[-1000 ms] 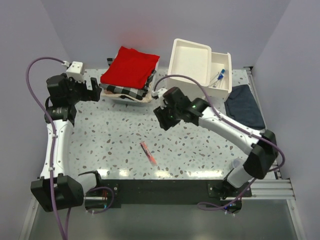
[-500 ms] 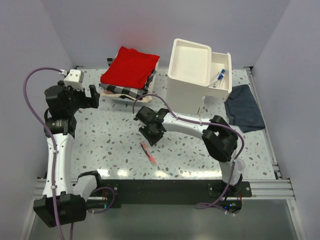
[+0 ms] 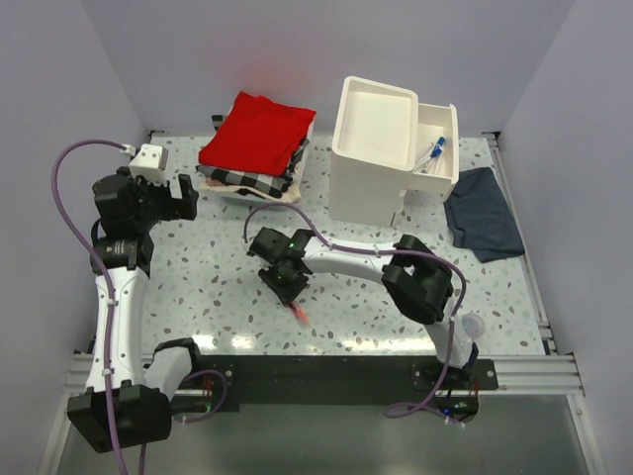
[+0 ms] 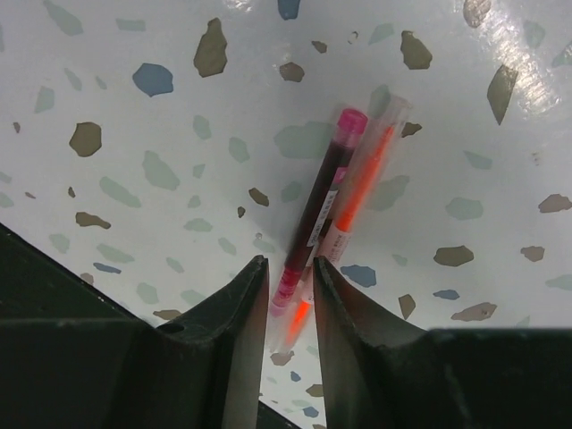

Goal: Sort the stationery into containers
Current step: Pick up the pen from the center of the board, then place the pen in the drawer.

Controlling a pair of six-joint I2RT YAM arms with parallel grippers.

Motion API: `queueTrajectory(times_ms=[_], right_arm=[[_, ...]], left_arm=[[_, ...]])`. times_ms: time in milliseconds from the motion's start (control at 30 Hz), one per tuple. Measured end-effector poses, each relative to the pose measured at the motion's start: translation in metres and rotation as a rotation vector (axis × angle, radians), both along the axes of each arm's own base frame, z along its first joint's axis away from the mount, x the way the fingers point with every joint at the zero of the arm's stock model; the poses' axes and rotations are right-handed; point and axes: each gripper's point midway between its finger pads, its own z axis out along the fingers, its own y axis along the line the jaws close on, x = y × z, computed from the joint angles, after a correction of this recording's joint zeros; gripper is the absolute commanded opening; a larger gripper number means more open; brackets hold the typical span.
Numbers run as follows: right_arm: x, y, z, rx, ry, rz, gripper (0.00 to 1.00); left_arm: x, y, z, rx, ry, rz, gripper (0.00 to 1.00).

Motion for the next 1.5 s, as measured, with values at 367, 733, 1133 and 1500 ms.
queueTrajectory(times_ms=[367, 733, 1133, 1500], right_arm=[[0.002, 0.004, -0.007, -0.007, 0.016, -0.034, 0.34], [0.007, 0.014, -0.017, -0.041, -0.009, -0.028, 0.03], [0.041, 0.037, 0.084, 0.180, -0.137, 0.050, 0.00], [0.197, -0.105, 0.449, 0.572, -1.081, -0.269, 0.00]], left_arm=[[0.003, 0.000, -0.004, -0.004, 0.013, 0.000, 1.00], [0.006, 0.001, -0.011, -0.009, 0.033, -0.001, 1.00], [0.025, 0.002, -0.004, -0.016, 0.045, -0.015, 1.00], [0.048, 0.003, -0.005, -0.041, 0.047, -0.028, 1.00]])
